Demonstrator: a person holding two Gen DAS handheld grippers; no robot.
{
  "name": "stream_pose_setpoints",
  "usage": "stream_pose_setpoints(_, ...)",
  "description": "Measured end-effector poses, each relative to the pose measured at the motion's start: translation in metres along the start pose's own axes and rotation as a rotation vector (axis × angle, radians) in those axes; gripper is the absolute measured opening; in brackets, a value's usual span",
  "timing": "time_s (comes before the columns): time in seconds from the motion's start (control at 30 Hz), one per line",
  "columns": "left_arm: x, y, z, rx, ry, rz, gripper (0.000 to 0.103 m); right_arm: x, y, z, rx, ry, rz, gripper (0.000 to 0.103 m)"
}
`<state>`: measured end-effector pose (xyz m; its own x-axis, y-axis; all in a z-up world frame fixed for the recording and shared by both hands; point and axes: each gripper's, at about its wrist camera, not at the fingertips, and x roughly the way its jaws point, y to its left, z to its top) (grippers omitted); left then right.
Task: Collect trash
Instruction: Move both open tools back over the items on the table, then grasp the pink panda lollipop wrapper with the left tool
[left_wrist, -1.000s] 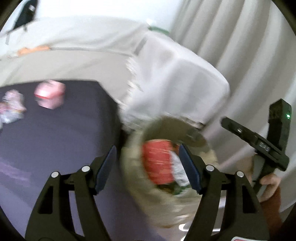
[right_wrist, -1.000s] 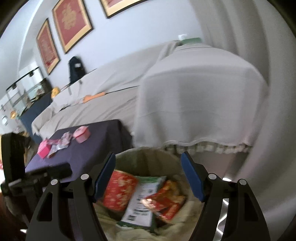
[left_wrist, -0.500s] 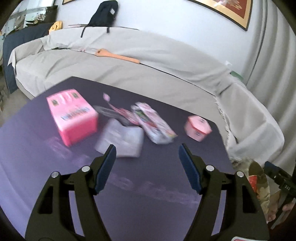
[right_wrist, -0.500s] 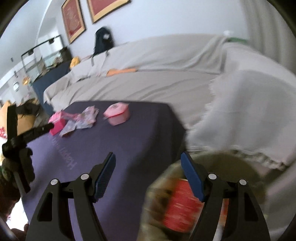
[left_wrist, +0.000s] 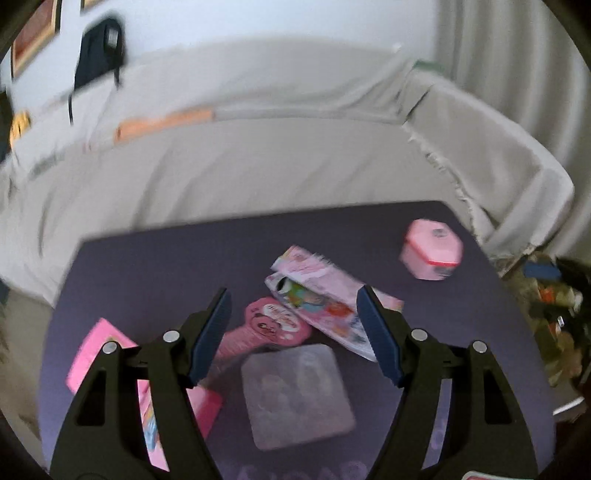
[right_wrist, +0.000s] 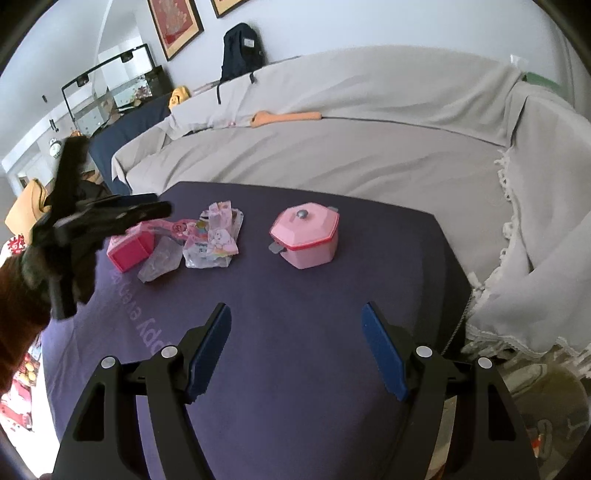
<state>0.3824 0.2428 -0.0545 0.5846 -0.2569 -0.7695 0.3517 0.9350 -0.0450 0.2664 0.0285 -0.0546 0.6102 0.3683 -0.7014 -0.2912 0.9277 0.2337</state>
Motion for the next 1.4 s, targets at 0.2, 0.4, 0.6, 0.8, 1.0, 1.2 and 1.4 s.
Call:
stream_pose_setpoints(0.2,0.026,0.005,-0.007,-0.026,0.179,-0.043,0.066,0.008,-0.013,-0.006,0.019,0.033,0.003,0.069)
stream_pose_setpoints(0.4,0.007,-0.023,-0.037,-0.025,0.215,-0.184,0.066,0.014,-0.024,-0.008,0.066,0.042,0.032,0.069)
stream_pose_setpoints(0.6,-0.019,-0.032,-0.046,-0.017,0.047,-0.117,0.066,0.019,-0.015,-0.013,0.02,0.05,-0.002,0.069)
stream_pose_setpoints(0.8,0.012,-0.026,-0.024,0.139,0.068,0.012,0.066,0.02,-0.01,-0.016,0.002,0.057,0.005,0.069)
stream_pose_setpoints(1.0,0.041,-0.01,-0.018,0.056,0.145,-0.007,0.066,0.023,-0.008,-0.024,-0.01,0.081,0.019,0.069)
stream_pose_setpoints(1.2,0.048,-0.023,-0.019,0.064,0.159,0.055,0.049,0.023,-0.002,-0.03,-0.022,0.091,0.016,0.069)
stream_pose_setpoints(1.4,-0.007,-0.008,-0.023,-0.125,0.041,0.032,0.049,0.026,0.017,-0.028,-0.083,0.101,-0.011,0.069)
